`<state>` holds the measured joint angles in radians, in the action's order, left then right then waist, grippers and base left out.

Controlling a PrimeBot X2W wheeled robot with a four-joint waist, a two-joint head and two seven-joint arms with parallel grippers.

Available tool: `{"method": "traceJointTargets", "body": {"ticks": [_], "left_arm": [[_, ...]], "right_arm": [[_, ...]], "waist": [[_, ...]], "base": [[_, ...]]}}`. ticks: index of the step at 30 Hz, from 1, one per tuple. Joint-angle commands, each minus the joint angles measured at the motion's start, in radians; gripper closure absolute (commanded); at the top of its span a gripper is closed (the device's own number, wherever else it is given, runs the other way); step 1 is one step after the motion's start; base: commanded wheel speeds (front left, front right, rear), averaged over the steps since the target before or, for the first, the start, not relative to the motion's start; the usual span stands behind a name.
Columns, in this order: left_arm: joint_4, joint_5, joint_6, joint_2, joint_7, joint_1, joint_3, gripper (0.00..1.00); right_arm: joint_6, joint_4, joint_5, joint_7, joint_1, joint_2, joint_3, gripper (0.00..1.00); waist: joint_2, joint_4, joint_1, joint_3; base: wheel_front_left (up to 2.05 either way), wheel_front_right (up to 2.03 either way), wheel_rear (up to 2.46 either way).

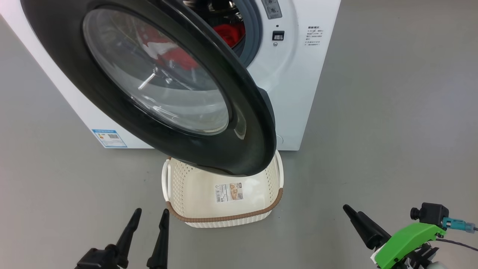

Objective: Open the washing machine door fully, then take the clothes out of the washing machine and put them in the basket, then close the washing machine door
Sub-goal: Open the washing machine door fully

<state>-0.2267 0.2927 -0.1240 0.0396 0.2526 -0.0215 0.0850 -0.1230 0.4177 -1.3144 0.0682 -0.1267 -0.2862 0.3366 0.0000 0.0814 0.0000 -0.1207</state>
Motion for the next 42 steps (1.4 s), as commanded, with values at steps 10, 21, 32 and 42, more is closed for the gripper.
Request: {"method": "traceJointTargets", "body": {"ticks": [10,21,32,42], "left_arm": [[0.013,-0.009,-0.006,0.011,0.009,-0.016,-0.045,0.0],[0.01,-0.013,-0.006,0.011,0.009,-0.023,-0.061,0.0],[0.01,-0.012,-0.006,0.011,0.009,-0.026,-0.063,0.0],[0.016,-0.012,-0.007,0.011,0.009,-0.027,-0.067,0.0]], "right_arm": [[-0.008,0.006,0.116,-0.237,-0.031,-0.091,0.191,0.0],[-0.008,0.047,0.389,-0.329,-0.043,-0.07,0.127,0.0],[-0.008,-0.076,0.74,-0.33,0.084,0.048,-0.149,0.0],[-0.008,-0.231,0.91,-0.33,0.172,0.135,-0.291,0.0]], "waist": [[0.0,-0.006,0.0,-0.01],[0.0,-0.012,0.0,-0.016],[0.0,-0.011,0.0,-0.013],[0.0,-0.014,0.0,-0.016]], "base": [[0.0,0.0,0.0],[0.0,0.0,0.0],[0.0,0.0,0.0],[0.0,0.0,0.0]]}}
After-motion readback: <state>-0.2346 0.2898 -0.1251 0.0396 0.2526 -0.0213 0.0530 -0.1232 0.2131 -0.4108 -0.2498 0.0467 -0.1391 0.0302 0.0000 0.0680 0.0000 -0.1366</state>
